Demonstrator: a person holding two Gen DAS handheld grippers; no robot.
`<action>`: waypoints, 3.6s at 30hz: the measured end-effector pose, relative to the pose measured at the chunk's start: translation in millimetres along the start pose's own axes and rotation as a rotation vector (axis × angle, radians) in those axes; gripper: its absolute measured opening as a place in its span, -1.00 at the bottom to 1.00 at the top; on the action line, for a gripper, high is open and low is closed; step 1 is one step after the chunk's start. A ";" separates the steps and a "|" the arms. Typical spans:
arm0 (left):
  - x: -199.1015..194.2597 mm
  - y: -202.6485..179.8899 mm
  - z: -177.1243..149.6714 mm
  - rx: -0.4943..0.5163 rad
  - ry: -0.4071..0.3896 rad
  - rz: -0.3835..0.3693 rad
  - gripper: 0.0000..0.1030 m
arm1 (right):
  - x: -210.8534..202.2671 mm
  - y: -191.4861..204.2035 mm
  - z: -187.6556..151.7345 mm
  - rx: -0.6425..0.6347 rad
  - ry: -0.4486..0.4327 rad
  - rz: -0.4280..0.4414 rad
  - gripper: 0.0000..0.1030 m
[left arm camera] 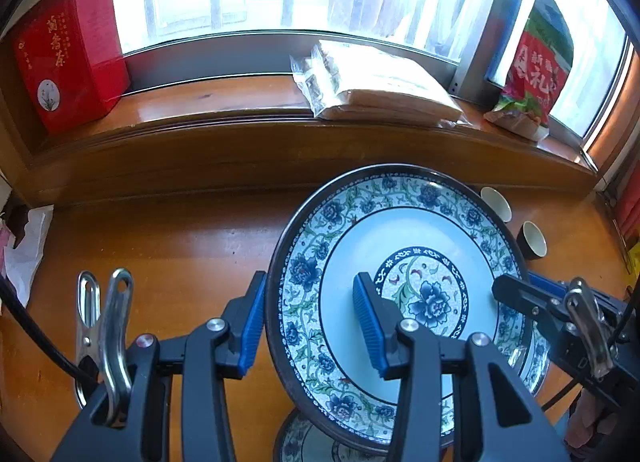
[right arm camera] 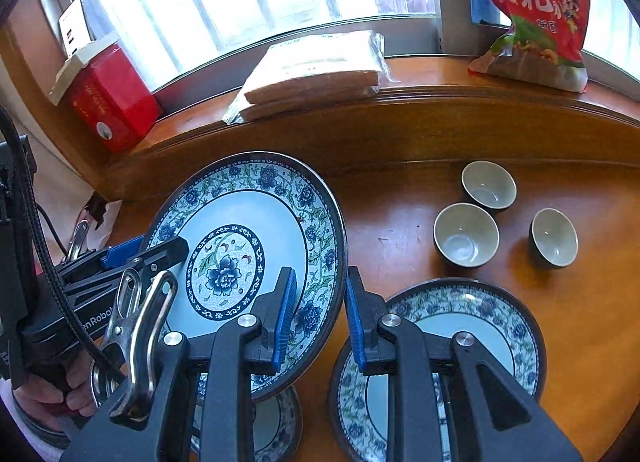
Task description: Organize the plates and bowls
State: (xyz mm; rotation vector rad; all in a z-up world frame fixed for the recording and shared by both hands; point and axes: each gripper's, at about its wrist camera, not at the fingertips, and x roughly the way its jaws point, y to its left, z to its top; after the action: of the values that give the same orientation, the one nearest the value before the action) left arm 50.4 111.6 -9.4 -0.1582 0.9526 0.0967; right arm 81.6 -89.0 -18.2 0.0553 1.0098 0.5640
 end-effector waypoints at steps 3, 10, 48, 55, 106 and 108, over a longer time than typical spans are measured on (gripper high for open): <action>-5.5 -2.0 -3.0 0.002 -0.006 0.000 -0.12 | -4.9 3.0 -3.4 0.000 -0.005 -0.002 -0.50; -20.4 -5.5 -13.9 0.011 -0.016 -0.003 -0.12 | -17.6 5.1 -14.2 0.011 -0.017 -0.004 -0.50; -30.0 10.6 -84.5 0.038 0.070 0.004 -0.12 | -10.2 21.9 -83.4 0.042 0.079 -0.021 -0.50; -23.2 20.6 -97.6 0.022 0.102 0.011 -0.12 | 0.8 28.9 -92.8 0.029 0.119 -0.022 -0.50; -9.2 31.8 -103.8 -0.002 0.128 0.001 -0.12 | 17.2 30.5 -88.3 0.062 0.150 -0.038 -0.45; -13.0 32.4 -102.2 -0.002 0.117 0.006 -0.12 | 12.9 28.6 -88.7 0.063 0.141 -0.032 -0.45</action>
State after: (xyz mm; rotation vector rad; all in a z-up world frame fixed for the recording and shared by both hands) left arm -44.1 125.3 -59.9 -0.1641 1.0697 0.0949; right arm 2.7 -77.1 -67.9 0.0554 1.1642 0.5123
